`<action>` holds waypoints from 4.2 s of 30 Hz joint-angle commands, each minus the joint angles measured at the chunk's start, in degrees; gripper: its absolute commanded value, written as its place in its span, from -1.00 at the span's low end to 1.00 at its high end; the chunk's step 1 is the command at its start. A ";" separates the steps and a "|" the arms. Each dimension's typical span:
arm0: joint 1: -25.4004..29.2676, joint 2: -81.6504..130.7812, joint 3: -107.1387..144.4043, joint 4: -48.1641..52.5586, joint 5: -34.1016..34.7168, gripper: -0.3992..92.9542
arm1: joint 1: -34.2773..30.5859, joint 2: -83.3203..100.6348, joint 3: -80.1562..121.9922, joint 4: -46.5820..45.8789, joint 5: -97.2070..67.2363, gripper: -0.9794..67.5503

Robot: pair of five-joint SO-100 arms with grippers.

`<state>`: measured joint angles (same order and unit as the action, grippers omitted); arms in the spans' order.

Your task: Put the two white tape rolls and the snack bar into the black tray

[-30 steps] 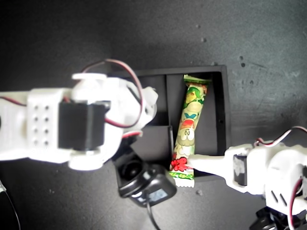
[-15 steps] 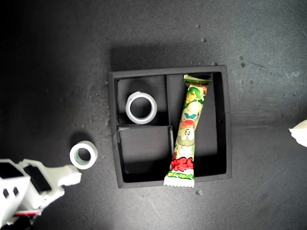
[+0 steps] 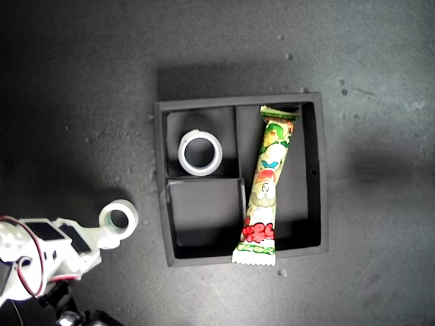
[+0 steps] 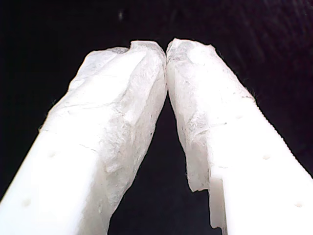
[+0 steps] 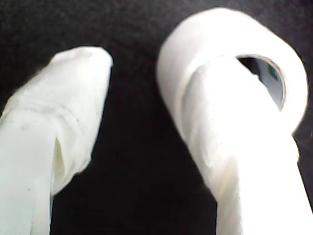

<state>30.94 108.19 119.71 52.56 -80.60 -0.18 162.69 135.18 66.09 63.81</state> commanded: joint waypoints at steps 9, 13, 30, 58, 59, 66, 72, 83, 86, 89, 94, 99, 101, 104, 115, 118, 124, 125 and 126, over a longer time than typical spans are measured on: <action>-2.02 0.26 1.49 -1.49 0.53 -0.74 | -1.76 2.99 9.14 -6.06 2.02 -0.99; -2.81 -0.26 1.23 -2.20 1.67 -0.74 | -2.72 2.99 10.81 -6.59 2.99 -0.99; -3.96 -7.56 0.26 -7.47 2.72 -0.74 | -4.13 2.99 15.38 -9.23 5.36 -0.99; -10.72 -71.02 -123.31 52.65 18.90 -0.99 | -5.01 3.60 43.77 -26.72 19.07 -0.98; -11.16 -72.25 -123.31 52.56 18.37 -0.99 | -4.75 3.60 43.77 -26.63 18.90 -0.97; -13.18 -75.59 -121.82 52.56 18.63 -0.99 | -4.57 3.60 43.77 -26.19 18.72 -0.97; -13.18 -72.07 -116.10 52.56 17.67 -0.88 | -4.39 3.60 43.77 -26.19 17.84 -0.98; -14.59 -62.67 -108.11 52.65 20.39 -0.61 | -4.39 3.60 43.77 -26.19 16.35 -0.98; -15.73 -57.22 -105.03 52.65 22.41 -0.60 | -4.39 3.60 43.77 -26.19 16.17 -0.98; -16.96 -49.04 -99.93 52.65 23.91 -0.61 | -4.13 3.60 43.77 -25.93 16.44 -0.98; -18.81 -28.30 -80.60 52.65 23.12 -0.83 | -0.70 3.60 43.77 -18.11 23.64 -0.96; -21.18 -2.02 -50.01 50.80 19.95 -0.99 | 1.23 3.60 43.77 -7.73 34.98 -0.70; -22.94 12.30 -33.22 46.32 17.84 -0.99 | -0.35 3.60 43.77 -4.31 39.64 -0.50; -25.66 32.78 -11.07 39.99 15.56 -0.99 | -3.69 3.60 43.77 -5.89 38.50 -0.45; -25.75 41.22 24.17 22.24 8.35 -0.99 | -7.29 3.60 43.77 -2.55 32.78 -0.45; -25.31 39.90 31.29 14.15 7.91 -0.99 | -7.29 3.60 43.77 -2.55 32.78 -0.45; -25.31 44.38 40.96 9.05 6.59 -0.99 | -6.42 16.61 43.77 6.77 24.70 -0.46; -25.75 47.46 43.51 8.96 6.42 -0.99 | -4.31 19.78 43.77 8.44 22.68 -0.47; -26.28 51.42 46.23 9.05 6.15 -0.99 | -2.11 23.64 43.77 10.46 22.94 -0.46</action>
<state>5.45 153.19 160.66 62.93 -73.56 -5.98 178.42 178.33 71.46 93.96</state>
